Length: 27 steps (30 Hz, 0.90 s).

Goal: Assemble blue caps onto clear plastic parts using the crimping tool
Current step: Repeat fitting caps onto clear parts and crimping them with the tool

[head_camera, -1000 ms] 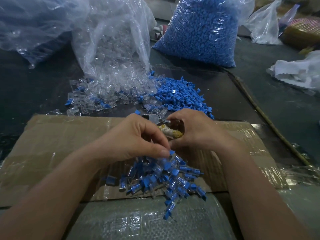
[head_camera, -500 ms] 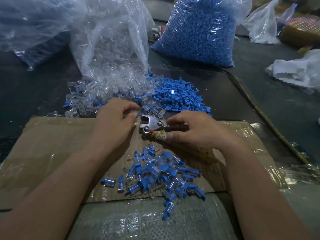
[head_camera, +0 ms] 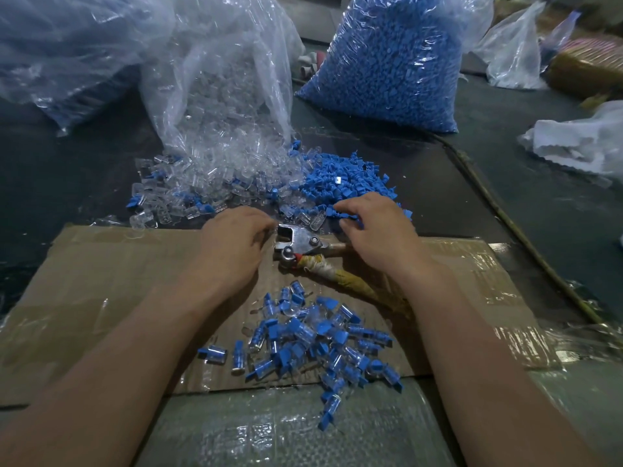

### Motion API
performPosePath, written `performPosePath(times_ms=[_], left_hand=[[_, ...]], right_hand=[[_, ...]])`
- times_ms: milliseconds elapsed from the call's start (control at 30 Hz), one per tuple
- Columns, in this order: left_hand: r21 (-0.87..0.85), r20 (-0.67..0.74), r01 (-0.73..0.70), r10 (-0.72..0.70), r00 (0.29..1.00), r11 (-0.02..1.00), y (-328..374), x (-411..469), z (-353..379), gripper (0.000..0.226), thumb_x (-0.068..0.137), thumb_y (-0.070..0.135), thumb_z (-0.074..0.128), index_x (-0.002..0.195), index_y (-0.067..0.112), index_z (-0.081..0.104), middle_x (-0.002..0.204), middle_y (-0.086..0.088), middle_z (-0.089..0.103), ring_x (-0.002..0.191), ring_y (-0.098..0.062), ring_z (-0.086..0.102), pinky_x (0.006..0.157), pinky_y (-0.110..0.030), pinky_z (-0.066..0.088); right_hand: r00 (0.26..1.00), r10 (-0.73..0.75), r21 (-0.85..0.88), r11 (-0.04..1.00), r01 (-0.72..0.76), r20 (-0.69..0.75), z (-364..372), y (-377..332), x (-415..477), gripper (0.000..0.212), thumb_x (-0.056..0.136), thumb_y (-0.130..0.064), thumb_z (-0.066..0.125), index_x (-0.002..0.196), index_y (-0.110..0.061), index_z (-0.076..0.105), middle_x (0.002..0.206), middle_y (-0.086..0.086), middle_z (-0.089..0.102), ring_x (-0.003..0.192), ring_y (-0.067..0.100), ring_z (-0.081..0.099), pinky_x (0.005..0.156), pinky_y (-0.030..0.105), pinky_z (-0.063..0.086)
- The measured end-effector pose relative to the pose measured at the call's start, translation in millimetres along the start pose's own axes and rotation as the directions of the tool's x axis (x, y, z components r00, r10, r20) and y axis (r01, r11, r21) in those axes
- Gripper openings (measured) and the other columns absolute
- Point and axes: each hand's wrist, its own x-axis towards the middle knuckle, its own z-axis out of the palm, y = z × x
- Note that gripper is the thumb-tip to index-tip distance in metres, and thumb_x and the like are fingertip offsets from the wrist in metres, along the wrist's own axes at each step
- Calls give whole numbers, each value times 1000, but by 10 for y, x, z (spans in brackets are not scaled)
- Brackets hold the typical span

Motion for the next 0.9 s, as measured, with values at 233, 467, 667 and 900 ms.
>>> performPosePath(times_ms=[233,467,667,900], left_hand=[[-157,-131,49,-70,989,986,44,-52,-44,25,88,6,57,109,13,68,107,-5,69,98,-20,60,86,-26,40],[-243,-137,66,-102,985,968,71,-84,-67,34,82,4,65,115,12,64,108,-6,67,89,-10,53,86,-23,39],[-204,-98,100,-122,988,974,84,-80,-74,33,84,9,63,117,15,63,115,-4,64,105,-16,56,92,-26,38],[-158,-132,92,-114,985,983,39,-67,-50,32,84,18,64,116,17,62,118,-3,58,110,-17,50,91,-27,34]], right_hand=[[997,-3,-37,999,6,78,48,-51,48,39,96,-27,42,134,-23,45,122,5,46,115,21,39,96,35,35],[999,-22,-17,1000,23,45,29,-65,42,20,91,-20,53,106,-19,65,106,1,57,103,19,49,91,34,39],[999,-28,54,998,27,16,53,-99,36,24,91,-15,53,113,-19,60,102,0,57,98,16,52,89,34,43],[992,-38,-1,999,39,123,45,-82,81,31,94,-21,47,122,-30,57,92,-2,42,89,14,41,90,38,39]])
